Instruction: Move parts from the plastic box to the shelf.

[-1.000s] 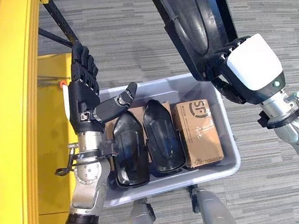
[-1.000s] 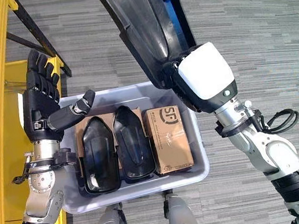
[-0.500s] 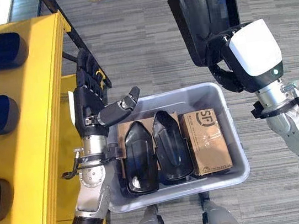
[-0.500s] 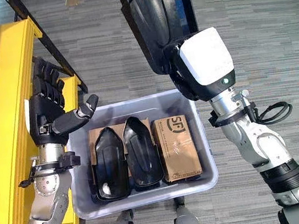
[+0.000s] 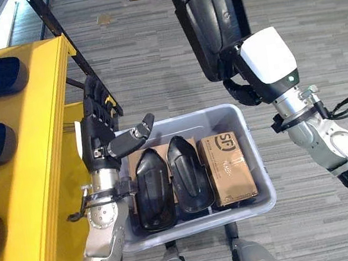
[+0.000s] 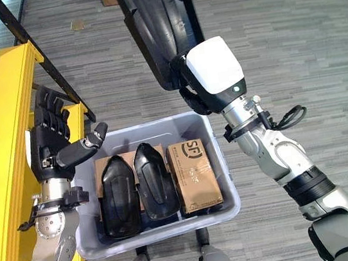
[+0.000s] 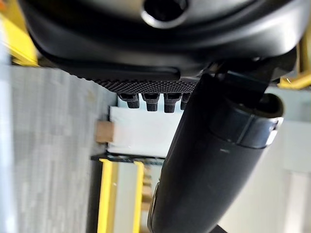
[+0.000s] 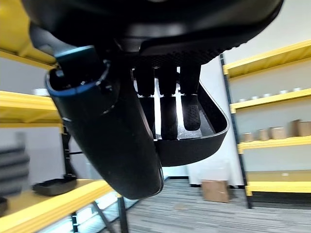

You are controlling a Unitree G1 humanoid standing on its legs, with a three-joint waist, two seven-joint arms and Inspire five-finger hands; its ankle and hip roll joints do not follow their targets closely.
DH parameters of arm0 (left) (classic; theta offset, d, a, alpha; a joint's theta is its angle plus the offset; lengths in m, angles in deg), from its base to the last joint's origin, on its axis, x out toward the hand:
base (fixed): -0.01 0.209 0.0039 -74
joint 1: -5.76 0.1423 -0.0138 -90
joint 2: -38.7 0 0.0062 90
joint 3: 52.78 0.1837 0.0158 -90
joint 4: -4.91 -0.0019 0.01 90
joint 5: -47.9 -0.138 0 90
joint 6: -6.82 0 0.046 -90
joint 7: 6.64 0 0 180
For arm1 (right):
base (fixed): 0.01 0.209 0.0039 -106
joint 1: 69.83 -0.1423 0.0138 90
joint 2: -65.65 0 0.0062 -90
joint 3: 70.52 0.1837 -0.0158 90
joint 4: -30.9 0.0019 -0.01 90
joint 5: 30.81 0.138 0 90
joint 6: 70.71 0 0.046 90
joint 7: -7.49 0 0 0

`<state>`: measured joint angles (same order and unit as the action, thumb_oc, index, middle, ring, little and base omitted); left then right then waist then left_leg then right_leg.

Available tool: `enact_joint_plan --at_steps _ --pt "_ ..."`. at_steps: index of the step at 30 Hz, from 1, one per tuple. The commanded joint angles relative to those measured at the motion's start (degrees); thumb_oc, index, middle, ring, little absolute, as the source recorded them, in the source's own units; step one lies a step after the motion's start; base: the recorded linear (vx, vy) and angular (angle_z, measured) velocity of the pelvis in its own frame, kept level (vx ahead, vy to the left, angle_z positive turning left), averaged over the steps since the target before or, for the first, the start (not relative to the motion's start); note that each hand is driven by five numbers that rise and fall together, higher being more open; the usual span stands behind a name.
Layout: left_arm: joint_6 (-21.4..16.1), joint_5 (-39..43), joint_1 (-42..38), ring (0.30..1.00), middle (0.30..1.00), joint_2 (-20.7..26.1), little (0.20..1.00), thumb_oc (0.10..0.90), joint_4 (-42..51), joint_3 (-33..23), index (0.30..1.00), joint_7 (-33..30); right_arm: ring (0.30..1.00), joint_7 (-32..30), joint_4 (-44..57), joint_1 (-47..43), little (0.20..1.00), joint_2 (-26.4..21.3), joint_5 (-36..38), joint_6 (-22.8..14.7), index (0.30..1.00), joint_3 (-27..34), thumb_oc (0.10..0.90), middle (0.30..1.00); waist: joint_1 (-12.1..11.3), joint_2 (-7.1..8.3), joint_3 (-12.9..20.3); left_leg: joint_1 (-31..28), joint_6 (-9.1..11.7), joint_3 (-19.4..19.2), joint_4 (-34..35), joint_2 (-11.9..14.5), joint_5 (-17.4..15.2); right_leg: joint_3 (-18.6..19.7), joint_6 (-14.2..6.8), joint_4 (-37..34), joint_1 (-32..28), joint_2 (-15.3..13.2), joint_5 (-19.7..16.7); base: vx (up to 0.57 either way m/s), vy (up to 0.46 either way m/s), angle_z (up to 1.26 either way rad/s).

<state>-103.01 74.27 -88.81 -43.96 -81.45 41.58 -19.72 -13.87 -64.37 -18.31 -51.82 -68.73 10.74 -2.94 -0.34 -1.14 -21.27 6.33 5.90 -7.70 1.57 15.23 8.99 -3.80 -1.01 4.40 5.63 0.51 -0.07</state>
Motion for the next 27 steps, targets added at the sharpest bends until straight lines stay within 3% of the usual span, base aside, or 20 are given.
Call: enact_joint_plan --at_steps 1,3,7,12,13,17,20,27 --pt "-3.7 0.4 0.6 1.0 1.0 -0.2 1.0 0.9 1.2 -1.6 1.0 0.5 0.3 -6.3 2.8 -8.3 0.3 0.5 3.8 -1.7 0.3 1.5 0.4 0.3 -0.7 0.52 10.3 2.3 4.9 0.8 2.0 4.1 13.7 -4.0 -0.2 5.6 1.8 -2.9 6.7 -0.08 -0.215 0.87" --pt "-3.4 0.7 0.7 1.0 1.0 -0.2 1.0 0.9 0.8 -1.2 1.0 1.1 0.3 -6.8 3.0 -7.5 0.3 -0.3 3.8 -1.1 0.3 2.4 0.4 0.3 -0.8 1.13 10.3 4.0 5.4 -1.8 1.9 2.7 13.0 -6.4 -0.4 2.7 1.0 -4.5 5.6 -0.07 -0.146 1.34" --pt "-3.6 0.7 1.0 1.0 1.0 -1.1 1.0 0.9 0.9 -1.7 1.0 1.4 0.3 -8.0 3.0 -6.3 0.3 -0.3 3.9 -0.4 0.3 4.3 0.4 0.3 -0.3 1.5 11.2 1.8 5.5 -1.5 -1.8 1.2 9.1 -9.6 -0.6 -1.3 0.4 -6.8 3.3 -0.08 -0.098 0.97" --pt "-3.6 0.2 -0.2 1.0 1.0 -2.4 1.0 0.9 0.4 -0.6 1.0 1.1 0.3 -8.7 3.1 -3.6 0.3 1.0 4.5 -0.4 0.3 6.0 0.4 0.3 1.2 0.31 12.2 -3.9 4.7 -0.9 -8.3 1.0 5.7 -14.2 0.3 -1.5 0.3 -7.3 3.9 -0.06 -0.063 0.85" --pt "-3.2 0.0 -1.3 1.0 1.0 -2.9 1.0 0.9 0.3 0.4 1.0 1.2 0.3 -8.9 3.5 -1.5 0.3 1.2 4.7 -0.3 0.3 7.2 0.4 0.3 2.5 -0.41 12.5 -7.1 4.5 -3.2 -8.9 1.5 5.0 -17.5 0.6 -0.7 0.1 -7.8 4.4 -0.03 -0.005 0.99" --pt "-2.9 0.9 -2.8 1.0 1.0 -4.0 1.0 0.9 0.0 2.7 1.0 2.3 0.3 -10.1 4.6 2.5 0.3 0.1 4.8 0.6 0.3 10.7 0.4 0.3 5.3 -2.85 13.7 -11.4 5.1 -9.1 -3.2 2.3 2.1 -23.1 -1.0 2.0 0.3 -10.0 5.5 -0.02 0.085 1.4" --pt "-2.6 1.0 -1.9 1.0 1.0 -4.2 1.0 0.9 -0.4 2.9 1.0 3.1 0.3 -9.5 5.5 4.9 0.3 0.2 4.0 1.0 0.3 12.5 0.4 0.3 5.1 -3.66 14.4 -11.8 4.3 -10.0 -0.1 1.3 -1.4 -24.0 -1.9 3.2 -0.3 -11.4 4.4 0.07 0.153 0.98" --pt "-2.6 -0.6 -1.7 1.0 1.0 -3.9 1.0 0.9 0.5 2.6 1.0 3.4 0.3 -8.5 4.3 6.7 0.3 1.8 4.0 1.7 0.3 13.4 0.4 0.3 2.9 -1.79 14.5 -12.2 0.9 -10.1 2.8 -3.5 -7.7 -25.9 -5.3 3.4 -2.5 -16.8 -0.6 -0.01 0.182 0.27"
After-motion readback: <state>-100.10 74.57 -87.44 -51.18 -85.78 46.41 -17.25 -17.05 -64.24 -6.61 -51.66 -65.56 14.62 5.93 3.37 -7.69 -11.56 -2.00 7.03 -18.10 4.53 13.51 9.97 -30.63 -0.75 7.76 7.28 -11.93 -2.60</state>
